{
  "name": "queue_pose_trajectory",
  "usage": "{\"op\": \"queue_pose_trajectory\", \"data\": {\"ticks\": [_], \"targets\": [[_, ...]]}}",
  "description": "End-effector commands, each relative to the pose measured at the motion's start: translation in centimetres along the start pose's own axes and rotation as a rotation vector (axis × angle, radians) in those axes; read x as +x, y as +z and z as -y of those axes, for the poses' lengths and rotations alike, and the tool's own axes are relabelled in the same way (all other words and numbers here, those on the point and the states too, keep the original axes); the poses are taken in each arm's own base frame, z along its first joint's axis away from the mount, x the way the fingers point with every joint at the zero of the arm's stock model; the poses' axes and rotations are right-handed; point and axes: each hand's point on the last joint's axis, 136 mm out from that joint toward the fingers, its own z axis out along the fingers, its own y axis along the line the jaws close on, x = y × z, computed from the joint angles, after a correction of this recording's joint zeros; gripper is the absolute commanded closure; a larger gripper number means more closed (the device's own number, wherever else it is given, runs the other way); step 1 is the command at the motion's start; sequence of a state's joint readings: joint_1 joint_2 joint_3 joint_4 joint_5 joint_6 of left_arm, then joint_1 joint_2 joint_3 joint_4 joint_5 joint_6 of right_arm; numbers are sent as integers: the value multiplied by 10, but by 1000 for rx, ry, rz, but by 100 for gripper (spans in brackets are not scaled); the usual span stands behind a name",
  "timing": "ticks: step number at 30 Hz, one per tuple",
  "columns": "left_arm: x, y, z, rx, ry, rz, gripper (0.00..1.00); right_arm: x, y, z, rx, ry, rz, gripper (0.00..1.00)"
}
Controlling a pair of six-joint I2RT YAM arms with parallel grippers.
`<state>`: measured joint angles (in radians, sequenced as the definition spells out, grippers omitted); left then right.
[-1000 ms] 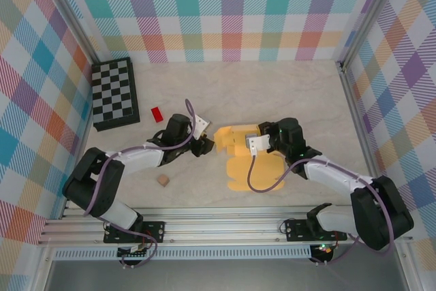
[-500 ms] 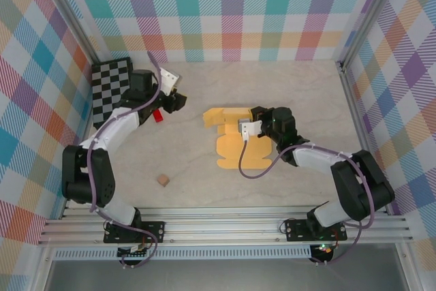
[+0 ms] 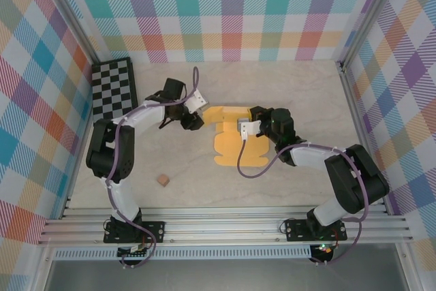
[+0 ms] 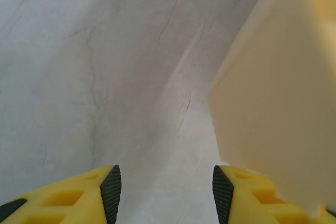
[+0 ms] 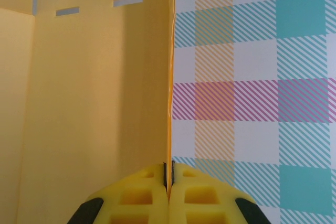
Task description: Fold the paper box
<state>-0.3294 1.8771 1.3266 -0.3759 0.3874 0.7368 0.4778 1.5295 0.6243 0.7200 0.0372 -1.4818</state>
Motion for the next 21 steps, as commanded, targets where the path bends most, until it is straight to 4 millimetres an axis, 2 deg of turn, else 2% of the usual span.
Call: {"op": "queue_pose_trajectory", "data": {"ticks": [1, 7, 10, 13, 15, 19, 21], "targets": [[-10, 5, 9, 16, 78, -19, 48, -7, 1, -18, -35, -37, 34, 100], [-8, -2, 30, 72, 121, -40, 50, -6, 2, -50, -105, -75, 16, 100], [3, -7, 28, 33, 156, -77, 50, -2, 1, -61, -127, -68, 3, 100], [14, -6, 19, 1, 168, -118, 50, -3, 0, -66, -137, -70, 0, 100], [12, -6, 17, 2, 155, -108, 50, -4, -1, -70, -144, -79, -3, 100], [-1, 0, 31, 77, 134, -76, 50, -5, -4, -73, -145, -83, -12, 100], [1, 8, 39, 92, 148, -91, 50, -4, -5, -73, -142, -81, -18, 100]]}}
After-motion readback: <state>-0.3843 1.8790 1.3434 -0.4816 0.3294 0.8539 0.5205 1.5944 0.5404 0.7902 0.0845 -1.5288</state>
